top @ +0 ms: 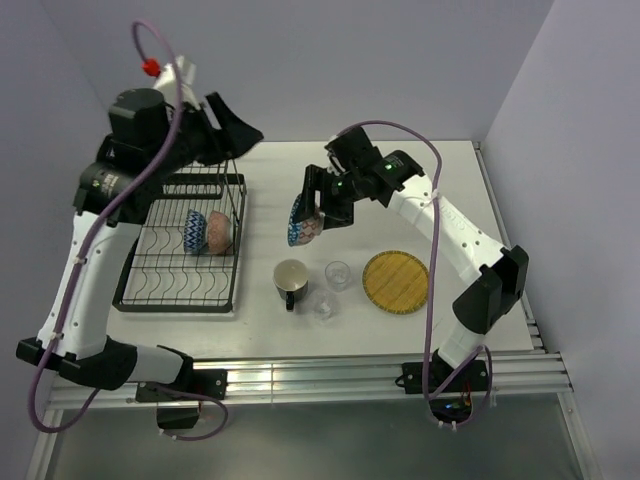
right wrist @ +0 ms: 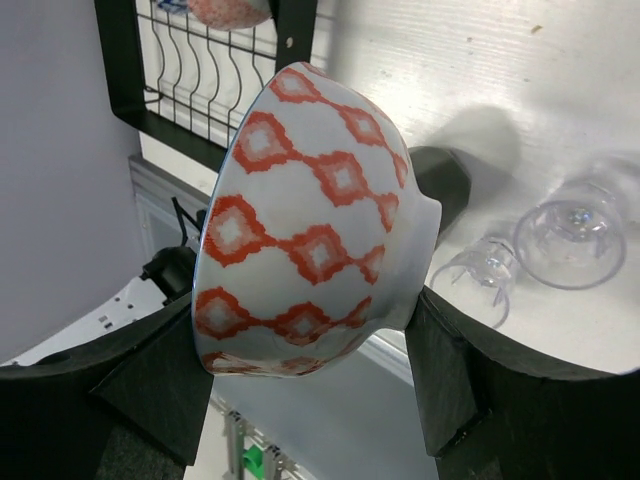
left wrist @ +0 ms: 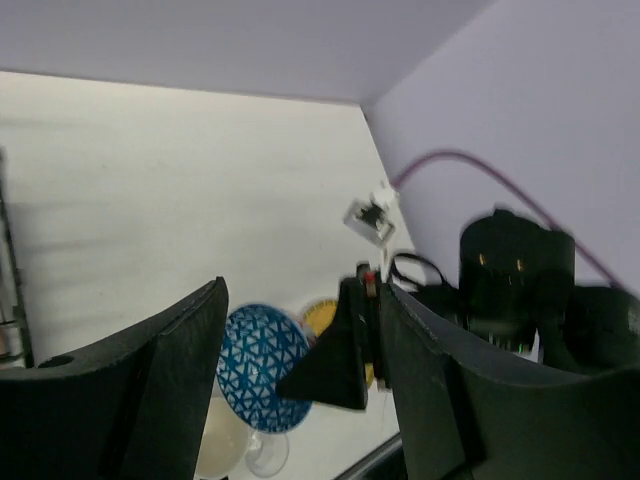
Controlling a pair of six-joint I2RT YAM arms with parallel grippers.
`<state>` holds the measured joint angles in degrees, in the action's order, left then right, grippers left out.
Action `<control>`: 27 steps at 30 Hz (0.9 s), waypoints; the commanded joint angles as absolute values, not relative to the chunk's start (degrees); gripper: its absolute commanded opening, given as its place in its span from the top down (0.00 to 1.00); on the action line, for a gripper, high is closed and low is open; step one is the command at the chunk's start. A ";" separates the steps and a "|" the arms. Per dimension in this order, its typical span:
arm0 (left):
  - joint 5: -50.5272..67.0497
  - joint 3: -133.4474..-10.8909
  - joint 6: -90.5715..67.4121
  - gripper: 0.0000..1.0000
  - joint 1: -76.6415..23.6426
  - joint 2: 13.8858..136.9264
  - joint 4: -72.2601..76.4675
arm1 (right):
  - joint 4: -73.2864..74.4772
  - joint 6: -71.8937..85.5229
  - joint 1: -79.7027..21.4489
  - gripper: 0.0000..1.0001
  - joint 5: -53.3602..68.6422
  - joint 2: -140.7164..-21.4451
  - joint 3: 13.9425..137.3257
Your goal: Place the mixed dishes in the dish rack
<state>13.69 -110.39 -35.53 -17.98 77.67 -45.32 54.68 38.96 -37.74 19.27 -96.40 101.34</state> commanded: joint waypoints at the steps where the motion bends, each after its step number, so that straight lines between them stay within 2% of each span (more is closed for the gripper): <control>1: 7.03 -108.67 -25.17 0.33 -26.00 74.82 -43.87 | 55.80 39.90 -33.76 1.00 22.50 -91.50 103.71; 4: 9.22 -98.31 -20.15 0.33 -28.30 67.10 -38.07 | 57.04 40.51 -32.35 1.00 24.43 -90.71 103.19; 8: 14.66 -89.49 -16.45 0.28 -28.39 58.12 -33.58 | 57.92 41.22 -30.33 1.00 27.24 -89.56 100.47; 9: 15.90 -87.56 -15.57 0.30 -28.30 56.53 -33.40 | 58.27 41.31 -29.63 1.00 27.94 -89.39 100.11; 12: 23.34 -84.56 -15.56 0.35 -28.56 55.90 -32.61 | 59.06 41.31 -29.18 1.00 28.65 -89.47 100.28; 15: 24.35 -81.31 -16.08 0.39 -31.62 56.25 -31.21 | 60.38 41.92 -29.18 1.00 29.53 -89.91 101.69; 21: 19.43 -78.31 -13.81 0.38 -40.76 57.04 -28.92 | 60.03 46.57 -28.65 1.00 37.77 -90.18 101.43; 27: 18.45 -77.96 -9.15 0.34 -44.38 58.88 -32.16 | 58.10 52.11 -28.65 1.00 44.19 -89.39 101.34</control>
<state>18.79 -77.30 -13.13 -43.33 59.64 -32.49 61.04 48.23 -29.02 36.82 -92.38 100.03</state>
